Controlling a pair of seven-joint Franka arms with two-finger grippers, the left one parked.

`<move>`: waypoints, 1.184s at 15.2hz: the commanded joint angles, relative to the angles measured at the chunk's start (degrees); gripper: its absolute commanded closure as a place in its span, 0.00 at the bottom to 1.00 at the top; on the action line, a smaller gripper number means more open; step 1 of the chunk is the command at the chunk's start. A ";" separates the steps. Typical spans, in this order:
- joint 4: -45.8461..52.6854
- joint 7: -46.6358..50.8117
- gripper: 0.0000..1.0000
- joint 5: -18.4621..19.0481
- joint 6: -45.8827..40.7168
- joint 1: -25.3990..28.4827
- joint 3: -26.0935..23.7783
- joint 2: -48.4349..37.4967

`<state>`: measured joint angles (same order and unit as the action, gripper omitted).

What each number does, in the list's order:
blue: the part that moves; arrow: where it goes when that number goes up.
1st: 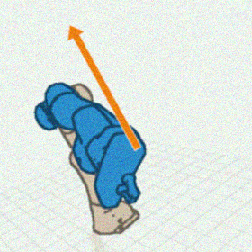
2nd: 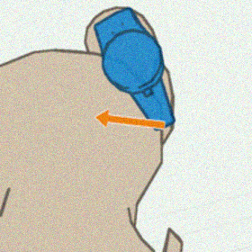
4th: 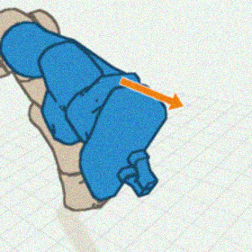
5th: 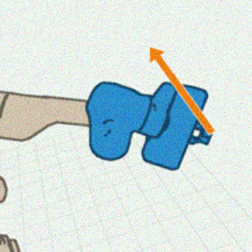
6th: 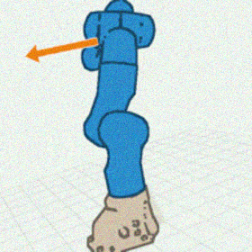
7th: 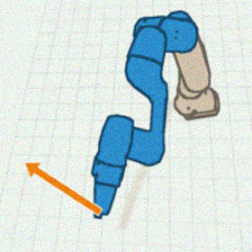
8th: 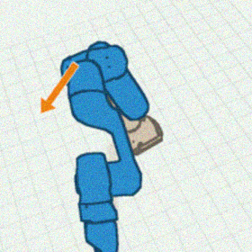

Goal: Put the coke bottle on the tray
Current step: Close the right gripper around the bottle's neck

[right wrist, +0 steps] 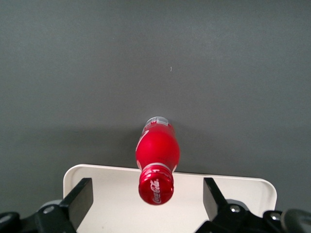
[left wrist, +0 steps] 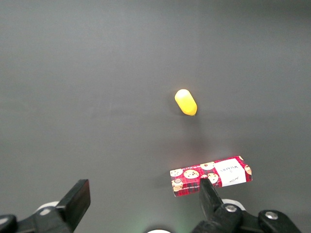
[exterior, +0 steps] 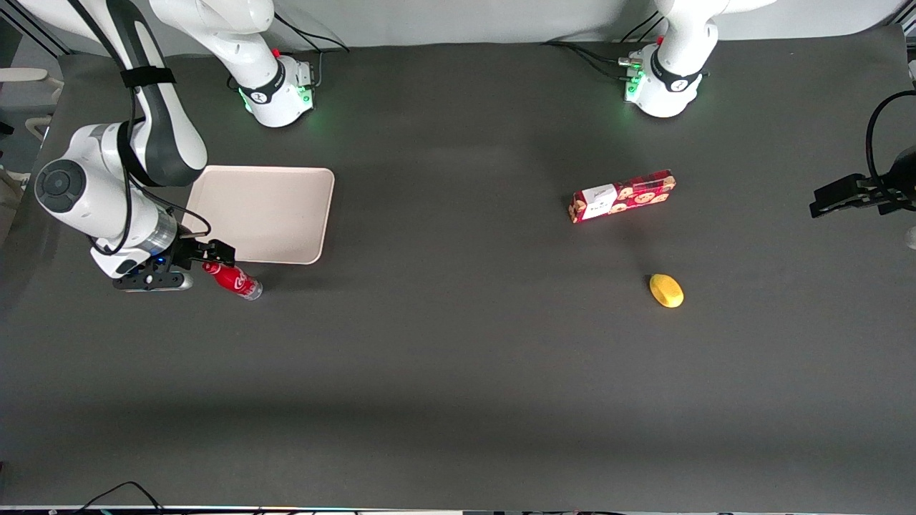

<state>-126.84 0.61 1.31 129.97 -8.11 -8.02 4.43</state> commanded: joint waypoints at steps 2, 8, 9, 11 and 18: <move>-3.76 -0.51 0.00 1.50 4.41 -0.85 -0.33 -0.92; -5.87 -0.78 0.00 1.50 8.37 -1.12 -0.24 -0.04; -5.87 -0.78 0.00 1.50 8.72 -1.11 -0.33 0.14; -5.78 -0.78 0.03 1.50 8.90 -1.11 -0.24 0.58; -5.61 -0.70 0.54 1.50 9.51 -1.11 -0.33 0.93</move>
<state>-132.25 0.43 2.06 138.33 -8.79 -8.01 5.21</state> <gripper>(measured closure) 0.348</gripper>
